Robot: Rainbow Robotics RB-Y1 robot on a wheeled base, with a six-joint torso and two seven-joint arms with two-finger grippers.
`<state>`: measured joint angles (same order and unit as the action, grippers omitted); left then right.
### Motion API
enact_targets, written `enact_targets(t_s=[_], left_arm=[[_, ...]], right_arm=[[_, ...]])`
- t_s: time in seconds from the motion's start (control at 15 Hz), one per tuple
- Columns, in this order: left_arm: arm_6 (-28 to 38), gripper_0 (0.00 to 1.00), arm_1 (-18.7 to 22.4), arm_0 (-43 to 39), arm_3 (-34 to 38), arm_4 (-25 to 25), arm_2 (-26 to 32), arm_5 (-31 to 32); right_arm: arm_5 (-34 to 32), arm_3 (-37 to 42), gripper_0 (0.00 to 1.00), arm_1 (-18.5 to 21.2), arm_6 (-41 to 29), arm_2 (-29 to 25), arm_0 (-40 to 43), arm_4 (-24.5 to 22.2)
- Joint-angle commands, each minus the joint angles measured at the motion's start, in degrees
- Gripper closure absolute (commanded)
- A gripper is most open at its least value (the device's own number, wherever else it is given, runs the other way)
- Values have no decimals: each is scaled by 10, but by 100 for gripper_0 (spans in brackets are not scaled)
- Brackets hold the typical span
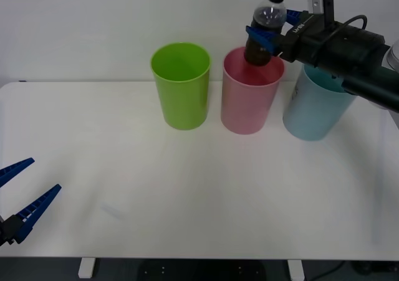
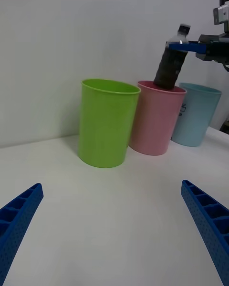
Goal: Grasp the object on the table and drop it into the matching bin: aluminum can to the light blue bin, PET bottle to the pink bin.
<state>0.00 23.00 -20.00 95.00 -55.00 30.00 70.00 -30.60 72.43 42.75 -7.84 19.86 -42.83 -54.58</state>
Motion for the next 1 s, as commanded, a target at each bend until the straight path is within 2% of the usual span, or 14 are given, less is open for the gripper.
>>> enact_targets(t_s=[0.07, 0.4, 1.0], left_arm=[[0, 0, 0, 0, 0, 0, 0, 0], [0, 0, 0, 0, 0, 0, 0, 0], [0, 0, 0, 0, 0, 0, 0, 0]], right_arm=[[-1, 2, 0, 0, 9, 0, 0, 0], [-6, 17, 0, 0, 17, -1, 14, 11], [-6, 140, 0, 21, 18, -47, 128, 11]])
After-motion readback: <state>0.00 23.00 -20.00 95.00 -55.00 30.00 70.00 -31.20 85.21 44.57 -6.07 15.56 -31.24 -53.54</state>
